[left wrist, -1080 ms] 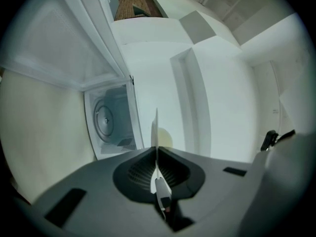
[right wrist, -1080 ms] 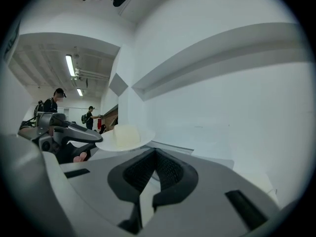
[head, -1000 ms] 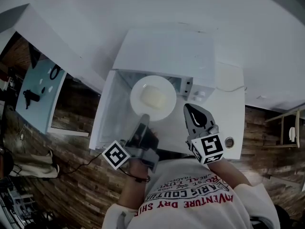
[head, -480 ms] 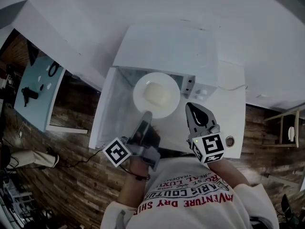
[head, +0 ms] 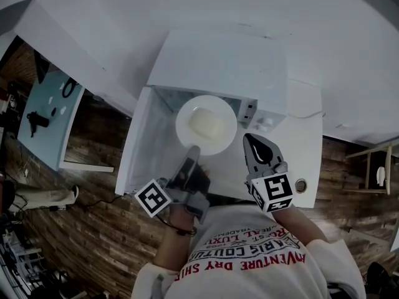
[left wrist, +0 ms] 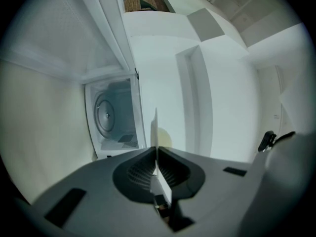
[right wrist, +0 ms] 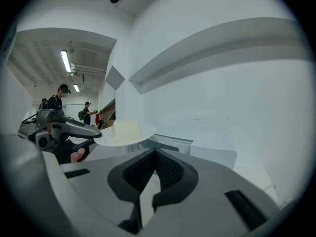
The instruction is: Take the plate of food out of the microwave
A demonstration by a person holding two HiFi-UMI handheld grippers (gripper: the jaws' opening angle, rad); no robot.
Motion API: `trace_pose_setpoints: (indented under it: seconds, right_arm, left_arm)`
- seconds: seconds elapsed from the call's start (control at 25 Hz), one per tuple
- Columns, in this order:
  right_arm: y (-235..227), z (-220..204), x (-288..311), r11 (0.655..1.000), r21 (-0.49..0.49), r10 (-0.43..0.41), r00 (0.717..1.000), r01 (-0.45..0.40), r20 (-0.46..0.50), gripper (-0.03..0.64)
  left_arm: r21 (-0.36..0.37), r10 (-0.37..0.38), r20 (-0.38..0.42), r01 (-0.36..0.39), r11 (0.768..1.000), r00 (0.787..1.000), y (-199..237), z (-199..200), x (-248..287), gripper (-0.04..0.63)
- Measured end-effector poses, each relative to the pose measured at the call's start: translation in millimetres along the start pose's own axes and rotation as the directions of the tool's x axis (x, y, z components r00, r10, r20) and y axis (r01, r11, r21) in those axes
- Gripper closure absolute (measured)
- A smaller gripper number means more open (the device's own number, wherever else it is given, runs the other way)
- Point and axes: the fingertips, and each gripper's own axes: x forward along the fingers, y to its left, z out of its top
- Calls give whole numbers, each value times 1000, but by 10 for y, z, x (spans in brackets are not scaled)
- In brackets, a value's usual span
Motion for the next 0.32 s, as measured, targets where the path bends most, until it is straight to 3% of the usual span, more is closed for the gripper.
trace_pose_setpoints:
  seconds: [0.32]
  right_arm:
    - [-116, -21, 36, 1000, 20, -21, 1000, 21, -3, 614]
  left_arm:
    - [-33, -19, 3, 19, 999, 1000, 20, -6, 15, 576]
